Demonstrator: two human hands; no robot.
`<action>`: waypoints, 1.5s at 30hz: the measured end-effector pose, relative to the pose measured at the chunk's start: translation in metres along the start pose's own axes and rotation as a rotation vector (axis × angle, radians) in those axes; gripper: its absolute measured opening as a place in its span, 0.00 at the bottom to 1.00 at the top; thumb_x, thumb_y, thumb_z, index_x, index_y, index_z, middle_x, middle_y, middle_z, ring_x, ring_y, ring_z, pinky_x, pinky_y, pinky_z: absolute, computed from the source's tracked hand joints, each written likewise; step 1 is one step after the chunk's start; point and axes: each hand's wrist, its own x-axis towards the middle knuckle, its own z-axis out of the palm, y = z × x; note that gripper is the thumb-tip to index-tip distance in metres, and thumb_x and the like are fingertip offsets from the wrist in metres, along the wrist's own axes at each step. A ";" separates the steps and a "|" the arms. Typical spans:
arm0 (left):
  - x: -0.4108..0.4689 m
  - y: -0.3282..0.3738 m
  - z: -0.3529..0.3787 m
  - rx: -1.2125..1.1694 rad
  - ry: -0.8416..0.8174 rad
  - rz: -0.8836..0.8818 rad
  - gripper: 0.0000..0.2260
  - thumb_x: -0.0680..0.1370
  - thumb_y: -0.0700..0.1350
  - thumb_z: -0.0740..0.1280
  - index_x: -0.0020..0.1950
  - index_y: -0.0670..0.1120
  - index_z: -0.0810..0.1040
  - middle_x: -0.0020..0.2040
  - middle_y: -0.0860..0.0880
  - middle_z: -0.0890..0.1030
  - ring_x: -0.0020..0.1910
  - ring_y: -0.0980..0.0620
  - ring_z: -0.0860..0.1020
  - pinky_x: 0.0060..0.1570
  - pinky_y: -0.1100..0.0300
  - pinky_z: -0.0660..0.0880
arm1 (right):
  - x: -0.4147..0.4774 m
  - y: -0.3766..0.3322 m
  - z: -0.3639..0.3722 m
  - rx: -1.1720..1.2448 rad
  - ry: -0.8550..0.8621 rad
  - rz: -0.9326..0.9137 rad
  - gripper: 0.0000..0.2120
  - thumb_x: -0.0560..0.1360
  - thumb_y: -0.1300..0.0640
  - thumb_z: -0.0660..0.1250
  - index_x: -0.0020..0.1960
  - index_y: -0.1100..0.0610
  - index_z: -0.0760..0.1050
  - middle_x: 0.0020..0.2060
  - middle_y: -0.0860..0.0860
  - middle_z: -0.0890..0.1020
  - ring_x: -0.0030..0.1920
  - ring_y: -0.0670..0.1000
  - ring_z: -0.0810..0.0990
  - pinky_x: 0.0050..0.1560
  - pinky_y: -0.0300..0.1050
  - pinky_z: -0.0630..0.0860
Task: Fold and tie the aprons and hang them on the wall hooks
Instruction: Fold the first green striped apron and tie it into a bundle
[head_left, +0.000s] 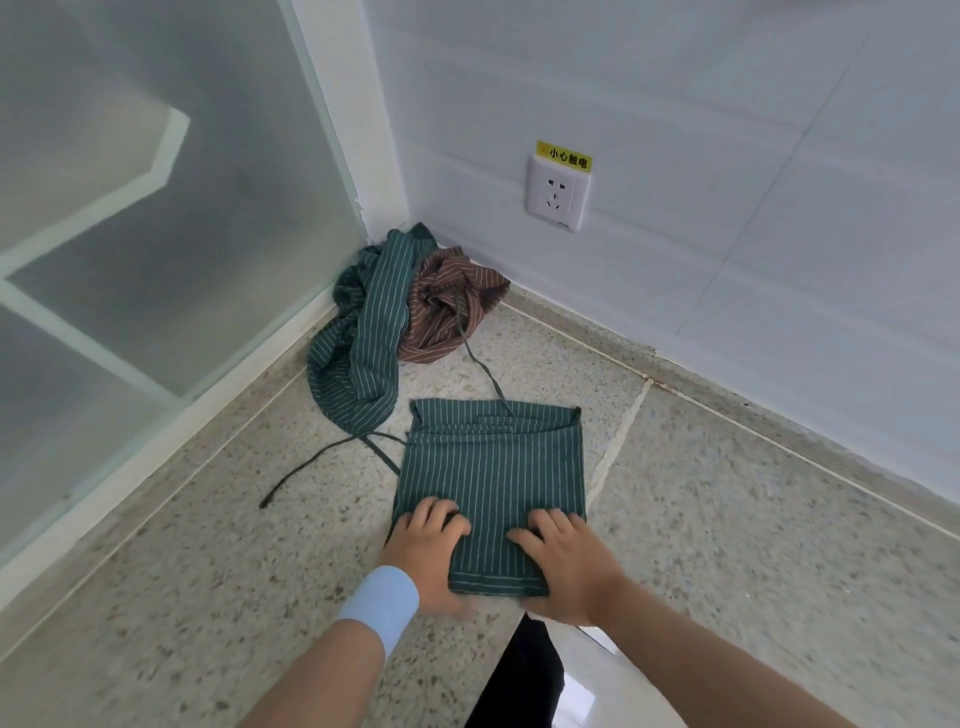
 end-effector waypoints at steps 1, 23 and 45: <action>-0.002 0.000 0.002 0.005 -0.040 -0.016 0.41 0.61 0.64 0.73 0.69 0.54 0.61 0.70 0.52 0.58 0.72 0.48 0.54 0.70 0.50 0.61 | -0.002 0.002 -0.003 0.001 -0.030 0.001 0.33 0.71 0.35 0.57 0.70 0.52 0.69 0.62 0.52 0.73 0.60 0.55 0.73 0.61 0.53 0.74; 0.034 -0.023 -0.068 -0.563 -0.090 -0.378 0.11 0.76 0.54 0.62 0.50 0.50 0.78 0.47 0.50 0.81 0.44 0.51 0.79 0.43 0.57 0.73 | 0.042 0.064 -0.086 -0.007 0.077 0.218 0.16 0.85 0.45 0.51 0.56 0.51 0.75 0.46 0.50 0.83 0.46 0.53 0.79 0.48 0.47 0.68; 0.089 0.025 0.012 0.028 0.203 0.013 0.25 0.82 0.57 0.43 0.78 0.55 0.58 0.81 0.52 0.49 0.80 0.48 0.43 0.74 0.37 0.39 | 0.078 0.033 -0.019 0.005 0.174 0.090 0.27 0.78 0.50 0.60 0.76 0.54 0.64 0.78 0.59 0.61 0.77 0.62 0.60 0.74 0.61 0.63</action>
